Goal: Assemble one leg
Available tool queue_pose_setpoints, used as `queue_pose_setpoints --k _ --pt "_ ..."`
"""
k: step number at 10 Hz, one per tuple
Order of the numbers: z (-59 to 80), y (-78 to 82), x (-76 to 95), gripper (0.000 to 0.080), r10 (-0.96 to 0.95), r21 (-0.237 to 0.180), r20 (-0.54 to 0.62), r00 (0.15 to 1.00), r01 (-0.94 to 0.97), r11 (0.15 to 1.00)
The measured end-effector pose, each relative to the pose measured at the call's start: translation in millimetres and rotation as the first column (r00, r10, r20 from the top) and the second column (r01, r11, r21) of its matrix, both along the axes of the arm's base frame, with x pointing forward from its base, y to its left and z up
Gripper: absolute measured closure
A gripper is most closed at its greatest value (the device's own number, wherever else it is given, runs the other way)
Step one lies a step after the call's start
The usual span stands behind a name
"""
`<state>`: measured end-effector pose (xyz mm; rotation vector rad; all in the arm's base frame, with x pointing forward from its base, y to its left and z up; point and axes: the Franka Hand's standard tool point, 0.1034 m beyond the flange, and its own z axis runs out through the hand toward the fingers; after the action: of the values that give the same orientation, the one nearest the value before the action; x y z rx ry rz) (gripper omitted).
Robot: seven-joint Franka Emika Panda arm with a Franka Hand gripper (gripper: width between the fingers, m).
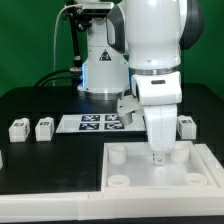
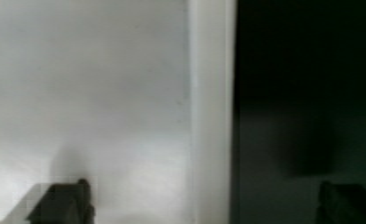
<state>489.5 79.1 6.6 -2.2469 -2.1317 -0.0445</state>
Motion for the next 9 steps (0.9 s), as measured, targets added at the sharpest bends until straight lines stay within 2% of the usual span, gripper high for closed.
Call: queue_pose_setpoints --k 5,7,9 --pt "3.1 0.4 0.4 0.0151 -0.022 -0.001 0.003 1.0 0.022 1.0" --pt "36.5 12.2 -3.4 0.0151 -0.112 -0.014 0.025 0.993 0.112 0.994" --pt "55.7 35.0 -12.7 0.0151 -0.246 -0.013 0.039 0.969 0.246 0.969"
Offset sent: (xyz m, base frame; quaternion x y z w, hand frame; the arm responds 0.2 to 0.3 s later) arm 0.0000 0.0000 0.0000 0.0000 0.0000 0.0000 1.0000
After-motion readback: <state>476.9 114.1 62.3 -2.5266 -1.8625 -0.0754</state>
